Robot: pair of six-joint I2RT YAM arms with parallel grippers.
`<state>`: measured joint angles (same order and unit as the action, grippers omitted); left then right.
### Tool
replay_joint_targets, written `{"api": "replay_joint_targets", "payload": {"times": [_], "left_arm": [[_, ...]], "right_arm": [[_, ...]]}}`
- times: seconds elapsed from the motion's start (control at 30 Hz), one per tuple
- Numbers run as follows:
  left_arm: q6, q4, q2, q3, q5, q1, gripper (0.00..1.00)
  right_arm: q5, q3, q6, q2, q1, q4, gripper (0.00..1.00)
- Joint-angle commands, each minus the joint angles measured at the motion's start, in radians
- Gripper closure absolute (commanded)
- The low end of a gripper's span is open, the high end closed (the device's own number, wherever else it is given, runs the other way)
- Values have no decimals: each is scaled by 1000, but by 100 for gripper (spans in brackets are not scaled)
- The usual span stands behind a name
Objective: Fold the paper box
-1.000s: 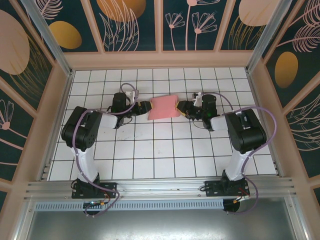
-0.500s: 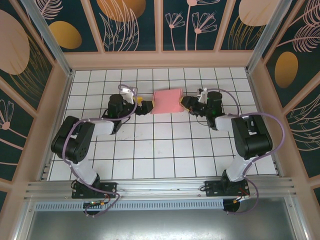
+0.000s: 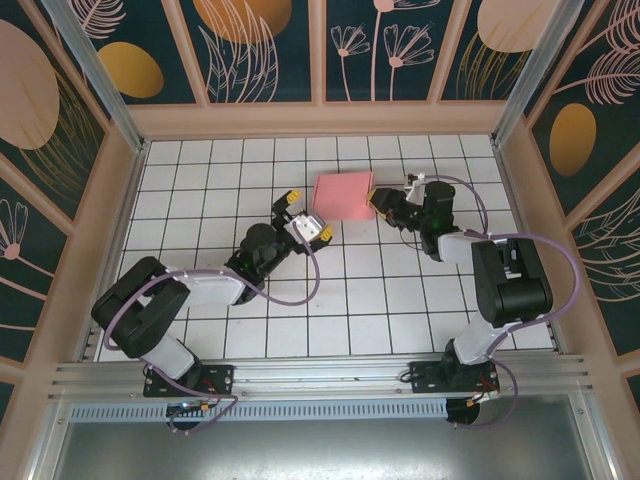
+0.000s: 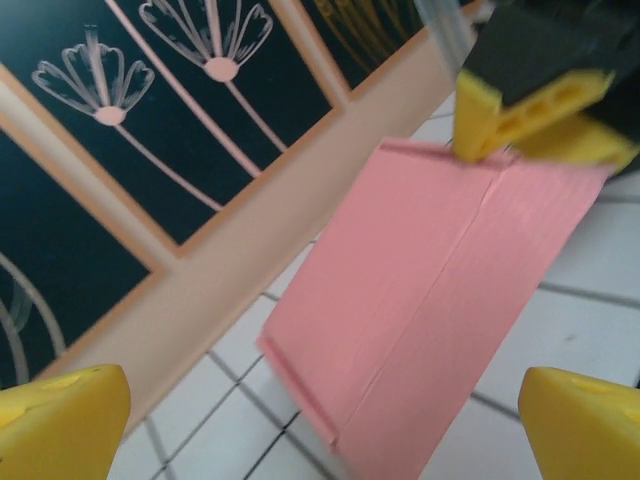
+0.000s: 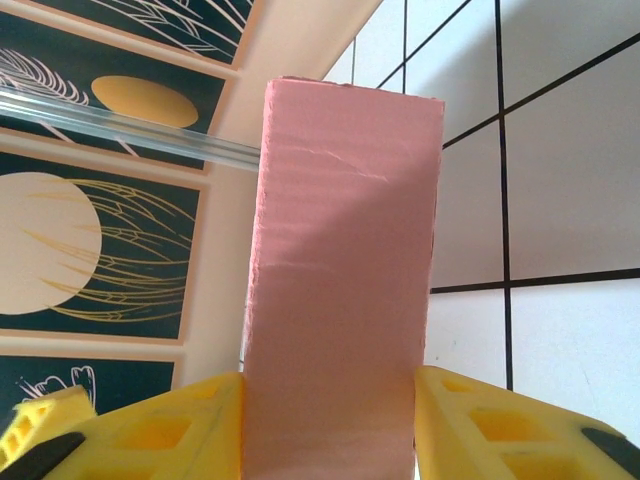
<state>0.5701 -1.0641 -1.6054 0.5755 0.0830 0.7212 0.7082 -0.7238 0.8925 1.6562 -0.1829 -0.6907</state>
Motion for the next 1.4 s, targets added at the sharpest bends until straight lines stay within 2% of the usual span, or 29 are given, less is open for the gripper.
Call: {"api": "replay_joint_targets", "payload": {"times": [0.0,0.17,0.4,0.93,1.03,1.17,1.23,1.37], "left_arm": [[232,-246,-57,-50,66,-2,1],[405,-382,-195,-40,77,11,1],[463,-438,-290,34,114,12,1],[606,-468,-413,131,88,12,3],[619,-464,-429,163,133,12,2],[716,-557,-506,201,174,11,9],[724,-577,-522,213,185,12,11],[718,-575,-519,219,191,11,23]], "right_arm": [[23,4,11,-43,10,-25,55],[31,13,42,-53,10,-46,55],[39,22,55,-74,9,-48,55],[90,41,116,-122,10,-96,56],[99,44,124,-125,11,-104,55],[104,52,132,-137,11,-111,56],[105,54,135,-143,10,-112,55],[99,67,135,-161,11,-106,55]]}}
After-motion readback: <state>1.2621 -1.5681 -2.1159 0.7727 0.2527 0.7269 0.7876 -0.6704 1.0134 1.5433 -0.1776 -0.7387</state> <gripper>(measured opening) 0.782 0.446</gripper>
